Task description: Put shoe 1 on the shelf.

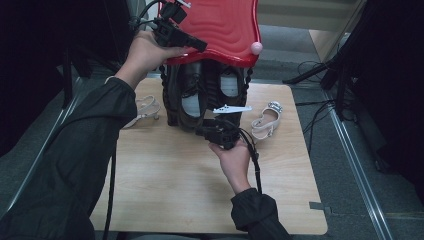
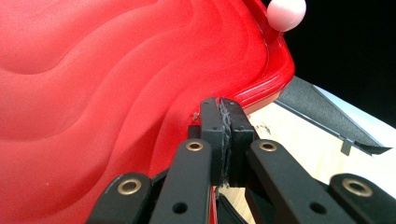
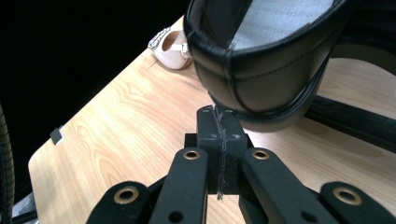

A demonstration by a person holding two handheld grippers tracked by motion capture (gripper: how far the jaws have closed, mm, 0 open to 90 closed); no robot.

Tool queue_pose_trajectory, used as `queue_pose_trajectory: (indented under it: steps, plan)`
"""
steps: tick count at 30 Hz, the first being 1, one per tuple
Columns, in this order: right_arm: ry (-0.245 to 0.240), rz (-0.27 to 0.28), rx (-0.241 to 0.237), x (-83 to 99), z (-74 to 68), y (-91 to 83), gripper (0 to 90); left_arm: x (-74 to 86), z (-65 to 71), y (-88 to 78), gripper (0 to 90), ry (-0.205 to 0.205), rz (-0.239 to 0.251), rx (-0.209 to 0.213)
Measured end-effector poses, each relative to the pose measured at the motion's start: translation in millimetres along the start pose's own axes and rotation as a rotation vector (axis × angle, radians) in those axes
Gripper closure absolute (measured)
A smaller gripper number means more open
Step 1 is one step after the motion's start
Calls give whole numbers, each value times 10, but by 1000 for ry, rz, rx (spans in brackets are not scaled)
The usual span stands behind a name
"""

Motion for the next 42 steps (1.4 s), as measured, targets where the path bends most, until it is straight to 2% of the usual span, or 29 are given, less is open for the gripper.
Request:
queue_pose_trajectory:
  steps: [5, 8, 10, 11, 18, 19, 21, 25, 32, 42]
  plan:
    - [21, 17, -17, -68, 16, 52, 900, 0, -3, 3, 894, 1, 4, -1]
    - [11, 13, -16, -86, 0, 59, 900, 1, -2, 6, 895, 5, 8, -3]
    - [10, 9, -20, -101, -8, 68, 900, -3, -4, 5, 894, 9, 13, -12]
    - [5, 9, -23, -111, -21, 75, 900, -13, -15, 7, 892, 10, 16, -52]
    - [-7, 6, -33, -152, -50, 107, 900, -24, -14, 36, 880, 4, 19, -52]
    - [-14, 1, -36, -174, -65, 123, 900, -25, -24, 40, 900, 14, 10, -94]
    - [-18, -2, -31, -195, -75, 133, 900, -28, -26, 52, 900, 8, 3, -107]
    - [-18, -1, -20, -230, -69, 149, 900, -32, -22, 64, 900, 3, 4, -103]
    - [22, 21, -2, -310, 47, 184, 900, -28, -19, 66, 900, 5, 11, -98]
    - [24, 55, 24, -418, 144, 260, 900, -26, -17, 61, 900, 11, 14, -91]
Point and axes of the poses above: each handheld gripper's, and its own axes: y roughly forward along the jaws, x roughly out of its underside, z roughly to its right, the point moved 3 cm from there along y, roughly forward along the jaws, and after that the axes turned 14 degrees about z, right-handed, at the moved point
